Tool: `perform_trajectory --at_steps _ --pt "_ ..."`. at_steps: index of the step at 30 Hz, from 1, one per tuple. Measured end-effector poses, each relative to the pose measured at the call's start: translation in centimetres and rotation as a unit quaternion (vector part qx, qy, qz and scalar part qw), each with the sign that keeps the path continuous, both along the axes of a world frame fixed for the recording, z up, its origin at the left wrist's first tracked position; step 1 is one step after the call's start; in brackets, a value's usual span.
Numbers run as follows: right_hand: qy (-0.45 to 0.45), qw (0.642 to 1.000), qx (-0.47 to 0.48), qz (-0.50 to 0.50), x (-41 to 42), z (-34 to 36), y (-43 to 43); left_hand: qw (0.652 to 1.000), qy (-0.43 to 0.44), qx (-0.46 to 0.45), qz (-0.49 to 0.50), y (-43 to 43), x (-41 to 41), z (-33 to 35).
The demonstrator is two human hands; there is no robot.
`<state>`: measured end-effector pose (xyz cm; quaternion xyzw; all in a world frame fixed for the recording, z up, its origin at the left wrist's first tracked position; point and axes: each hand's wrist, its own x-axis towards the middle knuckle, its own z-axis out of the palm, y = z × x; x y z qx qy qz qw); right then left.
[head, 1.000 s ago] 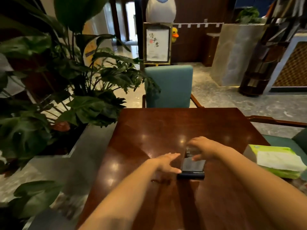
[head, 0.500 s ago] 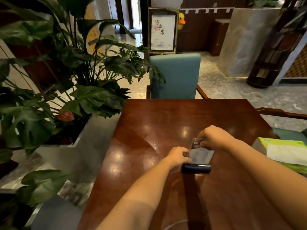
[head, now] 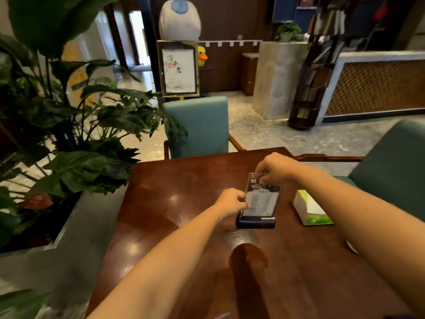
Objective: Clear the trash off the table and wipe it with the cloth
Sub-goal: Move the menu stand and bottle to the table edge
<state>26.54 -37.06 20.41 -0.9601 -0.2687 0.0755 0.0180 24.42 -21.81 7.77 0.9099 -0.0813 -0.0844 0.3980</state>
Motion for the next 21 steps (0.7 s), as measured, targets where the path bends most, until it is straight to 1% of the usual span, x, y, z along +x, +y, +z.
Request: perform_trajectory --at_steps 5,10,15,19,21 --pt "-0.002 0.998 0.005 -0.065 -1.2 2.4 -6.1 0.998 -0.009 -0.016 -0.057 -6.1 0.7 1.9" --pt "-0.005 0.993 -0.013 -0.118 -3.8 2.8 -12.8 0.992 -0.008 -0.022 -0.121 -13.3 0.4 1.8" --pt "0.001 0.984 -0.008 -0.176 -6.6 1.4 -19.0 0.985 0.011 -0.035 -0.172 -20.3 -1.0 0.0" --pt "0.006 0.978 -0.026 -0.207 -8.5 -0.8 -23.5 0.980 0.009 -0.013 -0.201 -25.1 -2.1 -2.5" --pt "0.011 0.975 -0.015 -0.222 -9.4 -2.3 -25.3 0.978 0.008 -0.012 -0.207 -27.1 -2.8 -3.9"
